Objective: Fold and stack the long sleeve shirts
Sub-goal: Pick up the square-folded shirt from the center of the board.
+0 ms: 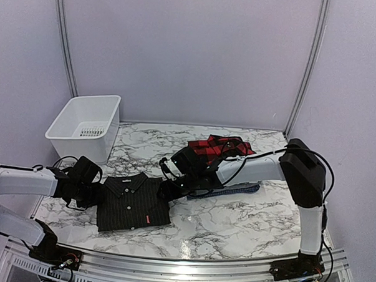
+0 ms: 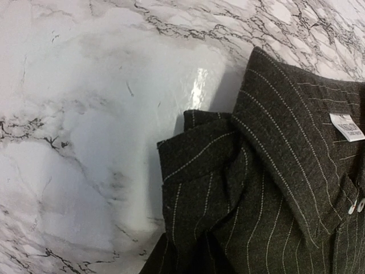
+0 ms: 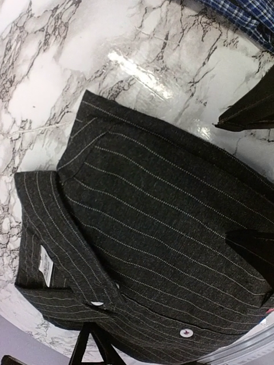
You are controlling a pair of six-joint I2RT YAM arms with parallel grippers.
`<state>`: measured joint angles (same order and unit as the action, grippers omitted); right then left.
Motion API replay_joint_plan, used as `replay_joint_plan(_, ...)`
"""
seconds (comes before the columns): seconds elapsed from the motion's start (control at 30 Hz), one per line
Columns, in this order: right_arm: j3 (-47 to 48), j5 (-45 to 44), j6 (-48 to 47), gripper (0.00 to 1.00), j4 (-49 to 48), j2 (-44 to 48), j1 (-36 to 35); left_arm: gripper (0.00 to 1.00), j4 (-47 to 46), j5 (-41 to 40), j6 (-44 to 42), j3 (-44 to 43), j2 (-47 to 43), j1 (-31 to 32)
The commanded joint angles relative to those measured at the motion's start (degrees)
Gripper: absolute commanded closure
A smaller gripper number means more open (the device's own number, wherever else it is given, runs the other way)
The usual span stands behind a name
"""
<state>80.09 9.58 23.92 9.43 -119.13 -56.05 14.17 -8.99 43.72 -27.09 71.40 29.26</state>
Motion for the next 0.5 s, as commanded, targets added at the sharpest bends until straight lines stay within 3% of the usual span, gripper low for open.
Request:
replay_joint_plan(0.0, 0.33, 0.24, -0.09, 0.44, -1.43, -1.24, -0.37, 0.8, -3.37, 0.87, 0.02, 0.83, 2.02, -0.39)
replay_joint_plan(0.47, 0.52, 1.45, 1.91, 0.44, -2.36, -3.36, -0.32, 0.52, 4.37, 5.53, 1.23, 4.62, -8.95, -0.42)
